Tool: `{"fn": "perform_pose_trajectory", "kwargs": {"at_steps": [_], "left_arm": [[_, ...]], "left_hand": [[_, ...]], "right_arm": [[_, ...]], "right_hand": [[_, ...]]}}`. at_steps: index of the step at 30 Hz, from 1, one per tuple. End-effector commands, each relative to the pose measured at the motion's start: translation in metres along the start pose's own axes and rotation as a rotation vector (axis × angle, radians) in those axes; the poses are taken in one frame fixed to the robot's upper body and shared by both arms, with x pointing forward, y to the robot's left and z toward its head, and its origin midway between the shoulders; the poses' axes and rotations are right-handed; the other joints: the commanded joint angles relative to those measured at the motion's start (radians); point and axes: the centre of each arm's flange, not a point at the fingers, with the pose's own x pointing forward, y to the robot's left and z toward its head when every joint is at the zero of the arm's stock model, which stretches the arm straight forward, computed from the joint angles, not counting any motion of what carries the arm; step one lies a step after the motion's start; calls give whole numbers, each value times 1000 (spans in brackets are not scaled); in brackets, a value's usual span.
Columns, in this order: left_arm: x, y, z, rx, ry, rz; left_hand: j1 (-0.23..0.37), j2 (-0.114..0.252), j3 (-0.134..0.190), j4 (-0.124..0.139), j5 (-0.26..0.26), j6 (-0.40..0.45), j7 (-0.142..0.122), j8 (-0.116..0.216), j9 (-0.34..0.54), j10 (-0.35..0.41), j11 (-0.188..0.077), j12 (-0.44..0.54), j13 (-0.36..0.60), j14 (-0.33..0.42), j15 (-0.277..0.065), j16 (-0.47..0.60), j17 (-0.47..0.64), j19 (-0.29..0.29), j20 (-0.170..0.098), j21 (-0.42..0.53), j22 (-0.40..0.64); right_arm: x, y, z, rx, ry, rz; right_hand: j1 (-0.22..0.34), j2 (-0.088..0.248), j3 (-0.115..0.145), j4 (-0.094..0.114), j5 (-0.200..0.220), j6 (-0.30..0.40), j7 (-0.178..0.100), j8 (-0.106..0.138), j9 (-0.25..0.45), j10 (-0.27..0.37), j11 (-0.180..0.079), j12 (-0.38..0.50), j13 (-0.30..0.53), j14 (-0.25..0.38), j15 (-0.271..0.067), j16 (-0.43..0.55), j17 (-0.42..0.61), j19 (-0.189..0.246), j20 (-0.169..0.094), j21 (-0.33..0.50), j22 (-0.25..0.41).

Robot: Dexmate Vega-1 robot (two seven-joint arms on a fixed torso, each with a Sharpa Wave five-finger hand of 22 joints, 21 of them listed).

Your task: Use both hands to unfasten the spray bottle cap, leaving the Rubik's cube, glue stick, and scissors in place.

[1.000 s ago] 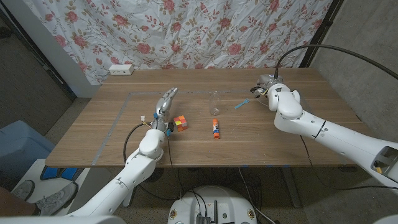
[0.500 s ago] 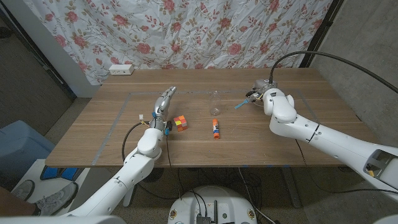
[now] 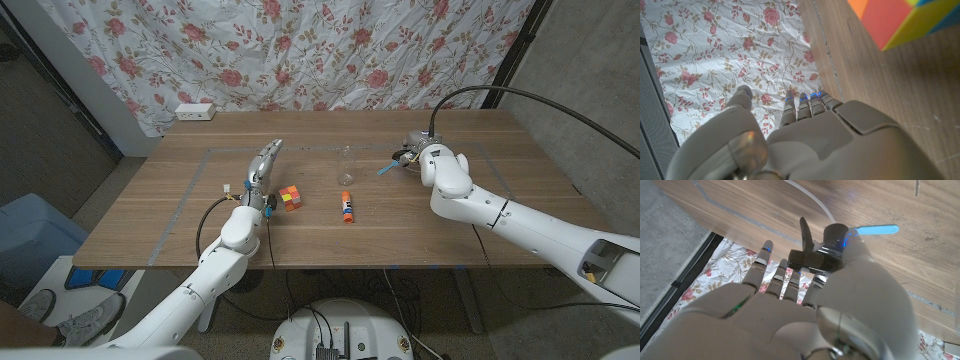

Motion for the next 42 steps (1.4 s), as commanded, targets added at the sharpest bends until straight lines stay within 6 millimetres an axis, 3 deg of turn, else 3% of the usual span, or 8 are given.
{"fn": "perform_pose_trajectory", "kwargs": {"at_steps": [1, 12, 14, 22, 26, 29, 32, 42], "left_arm": [[-3, -1, -2, -7, 8, -3], [-5, 0, -2, -11, 8, 1], [-4, 0, -2, -11, 7, -2], [-3, 0, -2, -12, 2, -4], [-2, 1, -2, -13, -2, -7], [0, 2, -2, -13, -6, -9], [2, 4, -1, -11, -10, -15], [9, 7, -1, -21, -25, -17]], "left_hand": [[-8, 5, 6, 1, 6, 5, 2, 2, 2, -1, -1, 4, 2, -2, 5, 0, 2, -5, 1, 3, 2], [-15, 11, 9, 1, 7, 6, 2, 2, 2, 0, 1, 4, 1, -1, 5, 1, 2, -5, 2, 4, 2], [-16, 12, 9, 1, 7, 7, 2, 2, 2, 0, 2, 4, 1, -1, 6, 1, 2, -5, 2, 3, 2], [-22, 17, 13, 2, 8, 6, 1, 1, 2, 0, -1, 4, 1, -2, 6, 0, 2, -6, 0, 3, 2], [-25, 18, 14, 2, 8, 5, 0, 1, 2, -2, -2, 4, 1, -4, 6, 0, 2, -8, 1, 3, 2], [-27, 19, 15, 2, 8, 3, -1, 0, 2, -3, -2, 3, 1, -8, 3, -2, 2, -8, -1, 3, 2], [-31, 19, 16, 1, 8, 1, -1, -1, 2, -4, -2, 3, 1, -9, 2, -2, 2, -6, -9, 4, 2], [-40, 19, 18, 0, 8, -12, 1, -5, 2, -15, -8, -1, 1, -15, -2, -3, 2, -10, -15, 2, 1]], "right_arm": [[2, 1, 0, 4, 2, 10], [3, 0, 1, 24, 14, 39], [3, 0, 1, 26, 15, 52], [3, -3, -2, 49, 15, 82], [4, -4, -3, 60, 5, 101], [5, -4, -6, 88, -19, 105], [6, -4, -8, 107, -43, 132], [7, -4, -19, 194, -94, 94]], "right_hand": [[-6, -27, -7, -2, -2, -19, 0, -10, -5, -14, 2, -4, 4, -7, 3, -7, 2, 2, 2, 0, 0], [-22, -62, -23, 6, 12, -155, 5, -75, -28, -96, 33, -18, 6, -61, 41, -34, 1, -17, 6, -4, 1], [-34, -77, -29, 9, 21, -205, 11, -97, -33, -130, 47, -19, 6, -82, 55, -46, 1, -28, 6, -5, 1], [-107, -111, -55, 31, 63, -384, 46, -176, -40, -250, 90, -21, 7, -156, 109, -81, 2, -70, 14, -7, 1], [-139, -118, -67, 42, 81, -431, 67, -198, -40, -281, 103, -20, 7, -176, 120, -88, 2, -83, 13, -8, 1], [-178, -124, -82, 55, 102, -483, 73, -224, -40, -314, 112, -19, 6, -200, 133, -95, 1, -103, 12, -10, 0], [-239, -140, -111, 74, 128, -567, 88, -265, -39, -372, 125, -20, 5, -239, 153, -103, -1, -124, 25, -10, 0], [-304, -147, -143, 98, 152, -655, 109, -309, -37, -412, 136, -14, 3, -269, 165, -103, -3, -147, 47, -10, -1]]}}
